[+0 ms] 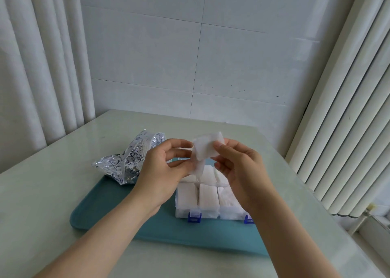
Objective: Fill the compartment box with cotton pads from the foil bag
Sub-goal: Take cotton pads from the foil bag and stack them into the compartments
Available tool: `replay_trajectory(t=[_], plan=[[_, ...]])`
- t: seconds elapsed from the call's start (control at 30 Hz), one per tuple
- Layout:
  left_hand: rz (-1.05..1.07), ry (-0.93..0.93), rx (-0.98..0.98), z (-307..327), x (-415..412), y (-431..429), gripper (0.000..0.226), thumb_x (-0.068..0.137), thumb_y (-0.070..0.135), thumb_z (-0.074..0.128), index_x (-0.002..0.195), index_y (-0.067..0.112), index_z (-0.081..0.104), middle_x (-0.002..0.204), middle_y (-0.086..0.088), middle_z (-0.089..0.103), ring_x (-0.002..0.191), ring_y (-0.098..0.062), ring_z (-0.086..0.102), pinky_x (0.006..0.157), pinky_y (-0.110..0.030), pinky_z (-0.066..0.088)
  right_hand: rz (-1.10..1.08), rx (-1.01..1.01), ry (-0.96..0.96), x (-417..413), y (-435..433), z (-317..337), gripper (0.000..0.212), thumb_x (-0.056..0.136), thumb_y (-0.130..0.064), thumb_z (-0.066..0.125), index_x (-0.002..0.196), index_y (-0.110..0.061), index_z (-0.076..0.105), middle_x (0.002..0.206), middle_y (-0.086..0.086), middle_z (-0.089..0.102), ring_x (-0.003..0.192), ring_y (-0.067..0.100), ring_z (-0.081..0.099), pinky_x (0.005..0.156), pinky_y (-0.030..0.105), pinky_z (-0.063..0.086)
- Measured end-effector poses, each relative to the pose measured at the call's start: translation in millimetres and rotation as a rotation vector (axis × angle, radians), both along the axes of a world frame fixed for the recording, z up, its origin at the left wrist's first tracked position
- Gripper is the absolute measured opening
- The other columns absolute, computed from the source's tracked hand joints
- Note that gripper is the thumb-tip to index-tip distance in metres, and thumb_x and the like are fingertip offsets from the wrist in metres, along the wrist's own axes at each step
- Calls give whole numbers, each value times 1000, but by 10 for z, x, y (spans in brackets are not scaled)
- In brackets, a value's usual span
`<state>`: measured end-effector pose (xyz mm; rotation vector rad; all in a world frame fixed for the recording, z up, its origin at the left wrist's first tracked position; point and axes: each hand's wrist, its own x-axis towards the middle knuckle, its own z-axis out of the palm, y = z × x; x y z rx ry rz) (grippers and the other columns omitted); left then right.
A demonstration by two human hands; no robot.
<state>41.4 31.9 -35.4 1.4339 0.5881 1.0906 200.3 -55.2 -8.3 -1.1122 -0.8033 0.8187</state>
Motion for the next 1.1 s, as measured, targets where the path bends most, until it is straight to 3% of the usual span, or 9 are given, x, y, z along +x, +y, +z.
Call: replay_trajectory(t=[0.13,0.33,0.47,0.6,0.77,0.9,0.97,1.03,1.1], plan=[[32,-16,-26,1,-22,29,33,89,-1,80,116,19,75,100,1,81,92,-16,77,74,-27,62,107,-49,-179,95,-63,44,8,94,-6,72,95,-7,80,92,17,74,85,29,67,81,44,52],[-26,5,-10,-8,-7,17,28,101,0,67,118,21,75,109,-1,80,101,-26,78,87,-38,64,-58,-67,-446,36,-50,15,12,93,-9,78,99,-18,82,91,13,78,74,16,68,67,30,56],[-55,-17,-39,1,7,6,26,103,0,62,118,18,75,109,-5,80,101,-26,78,83,-35,64,-138,-39,-501,35,-22,-10,14,90,-14,82,99,-25,81,90,19,73,69,15,65,67,30,58],[-83,-44,-53,37,-16,-19,21,95,11,77,115,16,76,107,-5,80,99,-23,78,81,-34,63,-166,-2,-557,2,8,-40,15,90,-14,83,99,-26,80,87,24,69,67,16,59,66,30,54],[169,64,157,105,-82,38,34,87,-1,82,111,19,68,99,0,80,88,-18,79,73,-24,61,-249,-31,-660,-122,31,-63,3,98,-28,71,101,-28,72,76,2,75,66,15,68,65,34,57],[327,36,186,140,-166,143,34,92,1,72,104,18,45,101,1,78,85,-13,77,67,-26,57,-267,-42,-965,-361,30,-130,8,91,-29,70,85,-27,74,78,-16,72,81,3,63,71,17,47],[375,30,248,142,-196,188,30,93,-3,67,94,17,45,93,1,74,80,-12,75,65,-24,53,-232,-32,-1201,-539,47,-232,10,90,-34,66,87,-30,75,84,-18,71,89,8,56,82,28,43],[440,23,303,154,-226,232,27,92,-5,65,84,16,52,77,-1,68,71,-13,69,63,-24,50,-190,-10,-1454,-733,83,-355,14,90,-38,61,91,-31,74,87,-17,70,92,15,49,82,38,37],[467,6,315,150,-231,263,28,93,-6,64,81,19,65,77,3,71,72,-17,70,65,-27,54,-133,-8,-1662,-877,122,-454,21,92,-44,59,93,-29,74,85,-13,70,92,21,43,79,40,32]])
